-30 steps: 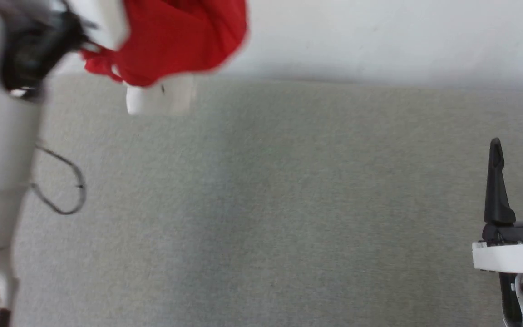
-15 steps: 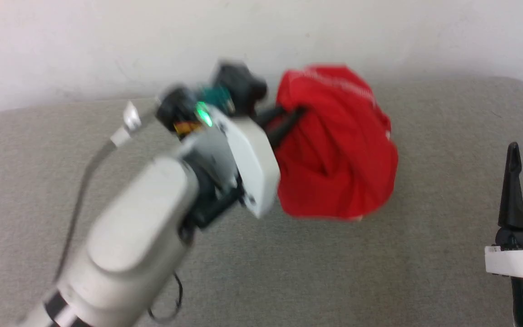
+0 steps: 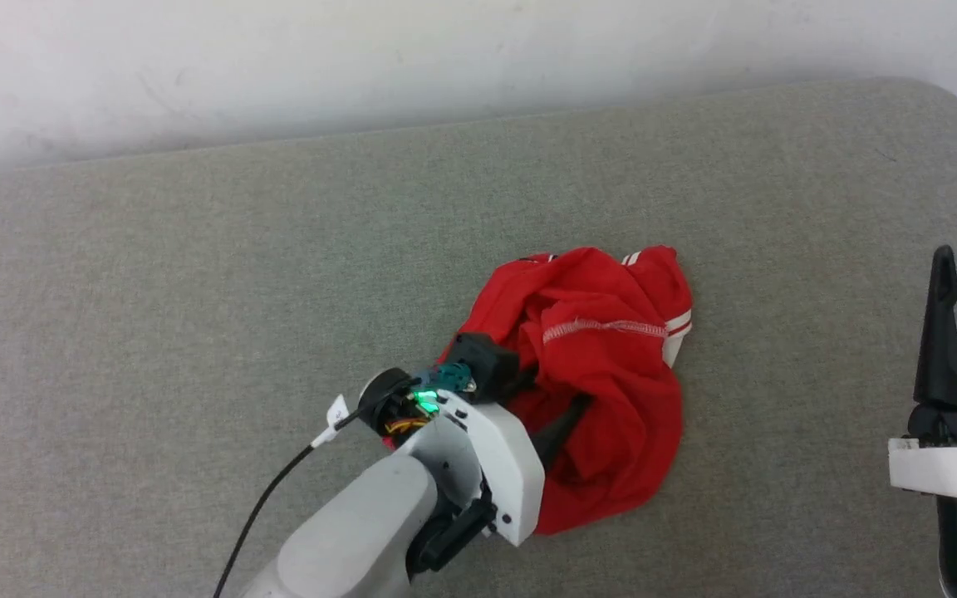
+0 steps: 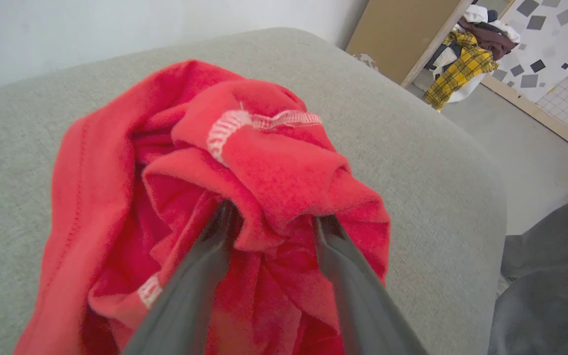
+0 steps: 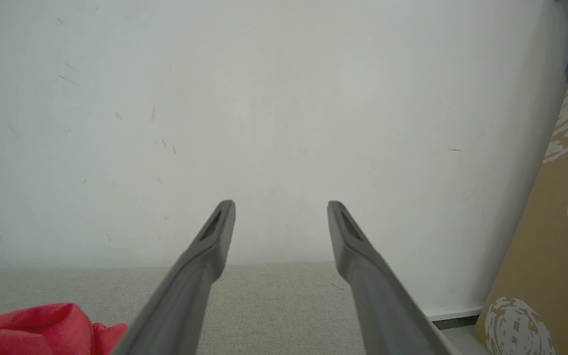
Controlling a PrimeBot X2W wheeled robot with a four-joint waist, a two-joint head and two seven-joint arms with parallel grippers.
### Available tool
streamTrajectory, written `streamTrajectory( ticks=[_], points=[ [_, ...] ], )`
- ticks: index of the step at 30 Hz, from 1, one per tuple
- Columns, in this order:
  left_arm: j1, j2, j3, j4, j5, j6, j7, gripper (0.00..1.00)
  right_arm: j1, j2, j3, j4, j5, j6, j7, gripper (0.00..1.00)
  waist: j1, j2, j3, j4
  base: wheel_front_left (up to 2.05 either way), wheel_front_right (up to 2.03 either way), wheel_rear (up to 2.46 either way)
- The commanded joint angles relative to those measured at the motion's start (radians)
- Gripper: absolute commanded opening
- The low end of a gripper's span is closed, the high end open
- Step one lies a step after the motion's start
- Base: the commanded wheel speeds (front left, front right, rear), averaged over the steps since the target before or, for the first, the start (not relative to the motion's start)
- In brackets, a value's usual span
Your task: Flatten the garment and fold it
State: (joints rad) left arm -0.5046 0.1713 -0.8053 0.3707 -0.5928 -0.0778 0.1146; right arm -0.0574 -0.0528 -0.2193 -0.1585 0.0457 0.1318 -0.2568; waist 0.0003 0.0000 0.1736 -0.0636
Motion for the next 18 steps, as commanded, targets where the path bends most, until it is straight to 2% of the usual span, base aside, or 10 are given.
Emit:
streamTrajectory(
  ticks=[1,4,7,13,15,18],
  points=[
    [-0.01,-0.002,0.023,-0.011,-0.003,0.006,-0.039,1.0,-0.006,0.003,-0.004,0.002,0.003,-0.001,-0.005,1.0,-0.0003,0.0,-0.011,0.012,0.0,0.0,0.0],
    [-0.016,0.008,0.08,-0.065,-0.029,0.018,-0.096,1.0,-0.001,0.003,-0.008,0.006,0.001,-0.001,-0.005,1.0,-0.0003,0.0,-0.032,0.025,0.0,0.0,0.0],
    [-0.001,0.049,0.156,-0.155,-0.054,0.054,-0.146,1.0,0.009,0.003,-0.011,0.008,0.001,-0.001,-0.005,1.0,-0.0003,0.0,-0.054,0.038,0.0,0.0,0.0],
    [0.128,0.176,0.345,-0.333,-0.06,0.179,-0.298,1.0,0.028,0.003,-0.007,0.011,0.006,-0.001,-0.005,1.0,-0.0003,0.0,-0.077,0.048,0.0,0.0,0.0],
    [0.198,0.218,0.399,-0.379,-0.031,0.22,-0.345,1.0,0.037,0.003,-0.006,0.013,0.009,-0.001,-0.005,1.0,-0.0003,0.0,-0.079,0.049,0.0,0.0,0.0],
    [0.326,0.239,0.474,-0.451,0.013,0.259,-0.373,1.0,0.054,0.003,-0.009,0.021,0.013,-0.001,-0.005,1.0,-0.0003,0.0,-0.074,0.055,0.0,0.0,0.0]
  ],
)
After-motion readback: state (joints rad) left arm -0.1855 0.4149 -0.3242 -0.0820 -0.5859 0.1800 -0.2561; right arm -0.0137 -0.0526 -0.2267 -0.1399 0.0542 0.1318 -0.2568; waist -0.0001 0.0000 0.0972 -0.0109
